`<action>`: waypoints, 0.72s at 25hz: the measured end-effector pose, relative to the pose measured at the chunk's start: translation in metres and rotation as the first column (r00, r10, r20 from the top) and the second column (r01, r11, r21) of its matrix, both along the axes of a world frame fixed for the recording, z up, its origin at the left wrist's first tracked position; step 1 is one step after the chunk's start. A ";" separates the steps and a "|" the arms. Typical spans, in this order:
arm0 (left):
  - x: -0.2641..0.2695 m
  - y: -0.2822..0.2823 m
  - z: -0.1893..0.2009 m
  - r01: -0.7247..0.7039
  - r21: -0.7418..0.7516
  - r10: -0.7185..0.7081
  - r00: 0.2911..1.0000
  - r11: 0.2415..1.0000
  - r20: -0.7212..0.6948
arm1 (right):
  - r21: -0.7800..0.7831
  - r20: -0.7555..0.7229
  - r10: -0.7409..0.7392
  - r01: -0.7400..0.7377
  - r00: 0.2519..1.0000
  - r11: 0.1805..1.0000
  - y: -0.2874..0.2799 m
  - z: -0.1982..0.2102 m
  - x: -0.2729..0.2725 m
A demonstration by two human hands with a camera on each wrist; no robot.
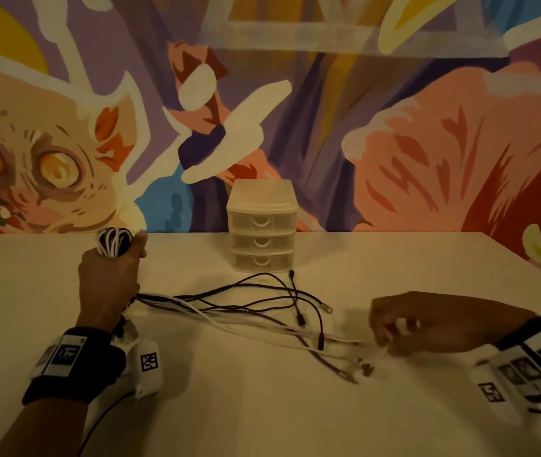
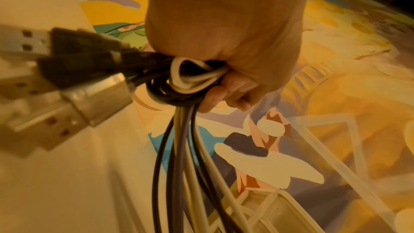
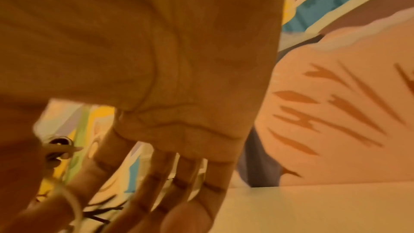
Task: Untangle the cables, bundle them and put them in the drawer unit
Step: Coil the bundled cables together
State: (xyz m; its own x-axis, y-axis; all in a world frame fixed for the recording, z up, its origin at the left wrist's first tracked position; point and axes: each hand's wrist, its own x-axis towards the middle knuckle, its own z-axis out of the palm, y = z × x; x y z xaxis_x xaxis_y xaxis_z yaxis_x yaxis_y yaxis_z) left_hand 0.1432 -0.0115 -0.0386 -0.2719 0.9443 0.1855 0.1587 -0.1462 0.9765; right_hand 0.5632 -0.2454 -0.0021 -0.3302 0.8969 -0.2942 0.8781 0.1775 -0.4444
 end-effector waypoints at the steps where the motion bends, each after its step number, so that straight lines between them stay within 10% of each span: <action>1: -0.002 0.001 0.000 -0.010 -0.002 0.010 1.000 1.000 0.002 | -0.072 -0.042 -0.072 0.069 0.997 0.995 -0.006 0.002 0.008; 8: 0.002 0.000 0.000 -0.012 -0.031 0.012 1.000 0.999 0.017 | 0.141 0.156 -0.232 0.211 0.960 0.967 -0.014 -0.030 0.041; 18: 0.006 -0.004 0.007 0.066 -0.021 -0.060 0.973 0.998 0.221 | 0.387 -0.114 -0.118 0.153 0.987 0.909 0.054 -0.004 -0.047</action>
